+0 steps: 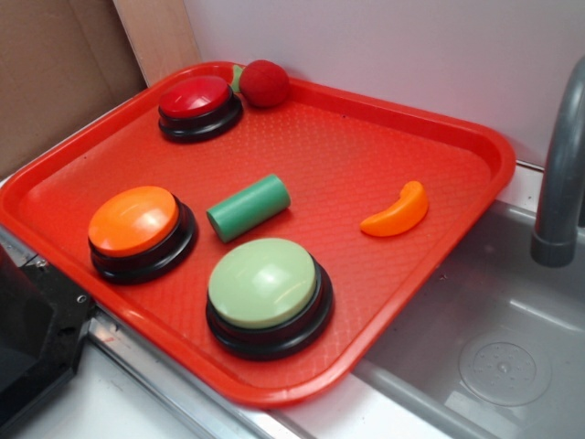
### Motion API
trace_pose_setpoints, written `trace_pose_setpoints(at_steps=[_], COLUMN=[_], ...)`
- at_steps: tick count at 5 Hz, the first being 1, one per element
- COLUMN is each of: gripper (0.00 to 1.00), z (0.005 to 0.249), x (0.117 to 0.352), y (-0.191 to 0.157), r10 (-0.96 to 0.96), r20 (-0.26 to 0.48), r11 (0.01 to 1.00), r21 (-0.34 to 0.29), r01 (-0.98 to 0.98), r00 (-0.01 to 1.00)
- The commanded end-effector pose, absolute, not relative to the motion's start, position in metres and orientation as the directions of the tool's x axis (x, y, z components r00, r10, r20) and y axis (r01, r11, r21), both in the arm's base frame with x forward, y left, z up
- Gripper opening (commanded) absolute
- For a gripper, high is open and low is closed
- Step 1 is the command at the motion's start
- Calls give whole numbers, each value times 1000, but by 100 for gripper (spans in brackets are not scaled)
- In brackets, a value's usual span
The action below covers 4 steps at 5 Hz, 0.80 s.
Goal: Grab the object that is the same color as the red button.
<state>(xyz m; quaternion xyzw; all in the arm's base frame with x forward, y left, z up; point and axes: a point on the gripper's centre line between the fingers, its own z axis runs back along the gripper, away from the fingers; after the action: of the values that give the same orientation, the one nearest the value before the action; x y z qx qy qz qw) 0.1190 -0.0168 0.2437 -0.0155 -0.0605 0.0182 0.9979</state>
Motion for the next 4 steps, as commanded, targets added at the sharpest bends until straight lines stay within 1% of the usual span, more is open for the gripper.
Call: trace_pose_setpoints(at_steps=[1, 2, 3, 4], gripper=[100, 100, 100, 100], z=[244, 220, 202, 175], x=[119, 160, 194, 228], y=[-17, 2, 21, 38], r10=[38, 94, 135, 103], r20=[120, 189, 245, 345], r11=[999, 996, 991, 993], r21=[-33, -12, -21, 19], r01=[-34, -94, -134, -117], r00=[992, 977, 960, 933])
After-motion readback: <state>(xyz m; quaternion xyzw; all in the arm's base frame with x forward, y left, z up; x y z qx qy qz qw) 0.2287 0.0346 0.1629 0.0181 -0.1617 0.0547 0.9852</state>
